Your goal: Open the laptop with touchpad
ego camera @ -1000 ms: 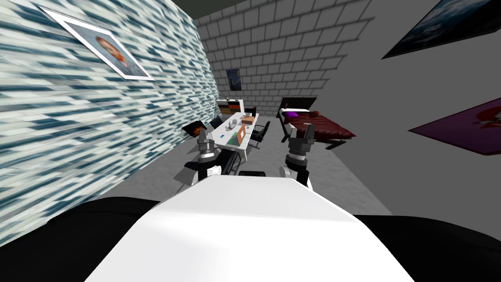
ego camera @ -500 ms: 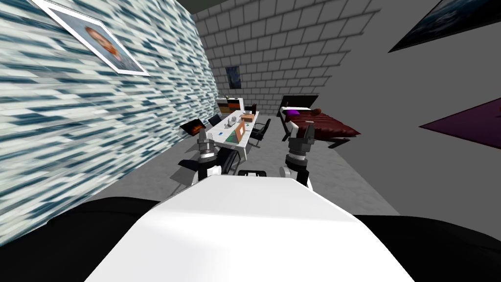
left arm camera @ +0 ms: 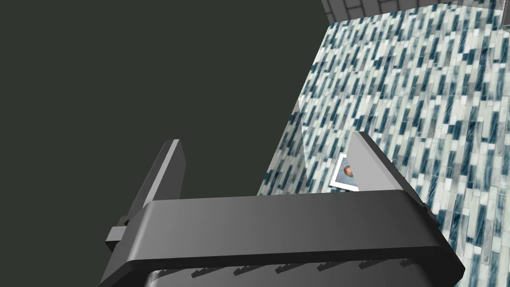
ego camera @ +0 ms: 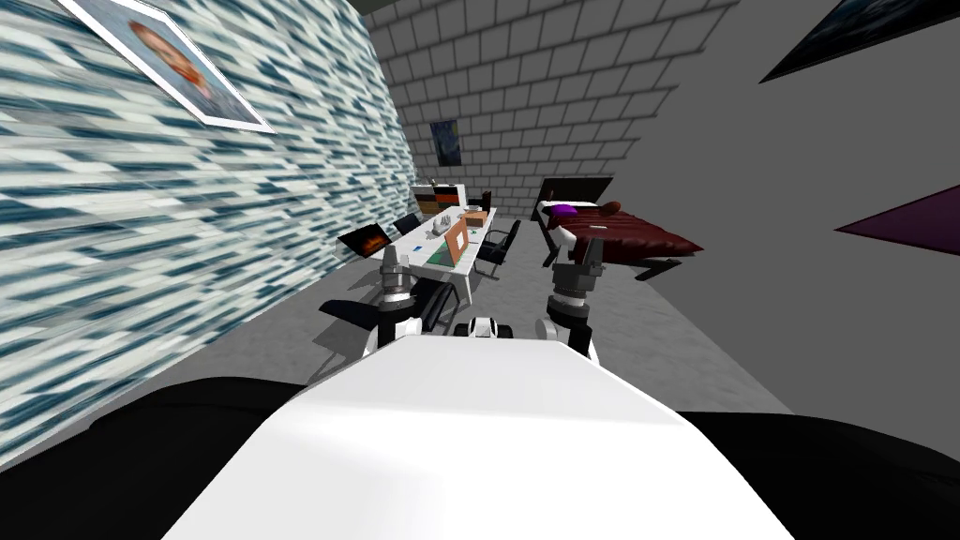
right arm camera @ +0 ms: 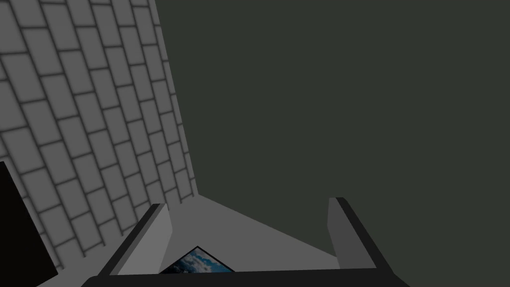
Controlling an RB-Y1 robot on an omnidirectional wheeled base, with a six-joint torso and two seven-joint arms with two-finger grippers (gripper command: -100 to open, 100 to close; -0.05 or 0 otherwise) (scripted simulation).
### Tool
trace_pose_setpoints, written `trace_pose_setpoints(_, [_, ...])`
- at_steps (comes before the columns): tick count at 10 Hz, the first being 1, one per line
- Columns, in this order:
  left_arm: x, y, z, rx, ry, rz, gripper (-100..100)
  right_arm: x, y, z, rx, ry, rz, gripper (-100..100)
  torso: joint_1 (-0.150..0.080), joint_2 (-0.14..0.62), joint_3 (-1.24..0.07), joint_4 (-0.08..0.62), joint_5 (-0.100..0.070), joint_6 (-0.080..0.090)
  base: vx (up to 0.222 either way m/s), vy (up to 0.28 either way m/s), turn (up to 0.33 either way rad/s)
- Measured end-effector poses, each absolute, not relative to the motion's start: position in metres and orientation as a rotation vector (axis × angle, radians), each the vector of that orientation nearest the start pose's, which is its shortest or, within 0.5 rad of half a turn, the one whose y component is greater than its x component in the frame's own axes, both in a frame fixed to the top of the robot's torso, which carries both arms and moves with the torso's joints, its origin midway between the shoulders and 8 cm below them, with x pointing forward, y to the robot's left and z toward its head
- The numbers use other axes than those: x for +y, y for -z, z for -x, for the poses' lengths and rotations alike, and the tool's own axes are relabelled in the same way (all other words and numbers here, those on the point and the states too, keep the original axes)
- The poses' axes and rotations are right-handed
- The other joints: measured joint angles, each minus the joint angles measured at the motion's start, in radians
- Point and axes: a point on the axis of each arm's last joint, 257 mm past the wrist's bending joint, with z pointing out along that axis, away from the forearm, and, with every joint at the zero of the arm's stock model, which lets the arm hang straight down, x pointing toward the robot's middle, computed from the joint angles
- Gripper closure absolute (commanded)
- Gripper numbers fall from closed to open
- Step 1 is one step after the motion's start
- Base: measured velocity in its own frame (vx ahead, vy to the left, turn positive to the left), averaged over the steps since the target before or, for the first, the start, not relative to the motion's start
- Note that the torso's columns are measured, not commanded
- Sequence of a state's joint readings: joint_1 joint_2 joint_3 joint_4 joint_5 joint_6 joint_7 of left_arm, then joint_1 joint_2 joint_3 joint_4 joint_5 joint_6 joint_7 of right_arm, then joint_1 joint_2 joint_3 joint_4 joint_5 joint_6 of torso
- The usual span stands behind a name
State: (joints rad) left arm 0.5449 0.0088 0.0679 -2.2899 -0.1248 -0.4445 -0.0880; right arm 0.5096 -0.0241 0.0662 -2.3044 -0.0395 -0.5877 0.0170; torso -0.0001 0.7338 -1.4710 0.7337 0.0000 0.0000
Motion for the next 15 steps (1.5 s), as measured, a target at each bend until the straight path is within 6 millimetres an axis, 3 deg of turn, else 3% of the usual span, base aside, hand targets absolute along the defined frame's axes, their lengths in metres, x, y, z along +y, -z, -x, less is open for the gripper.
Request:
trace_pose_setpoints(6, [0.291, 0.010, -0.360, 0.921, 0.987, 0.544, -100, -0.259, -0.047, -0.325, 0.538, -1.398, -0.588, 0, 0.000, 0.004, -0.005, 0.004, 0.000, 0.000, 0.041, -0.018, -0.039])
trace_pose_setpoints(15, [0.311, 0.039, -0.377, 1.027, 0.883, 0.638, -100, -0.259, -0.047, -0.325, 0.538, -1.398, -0.588, 0, 0.000, 0.004, -0.005, 0.004, 0.000, 0.000, 0.043, -0.020, -0.041])
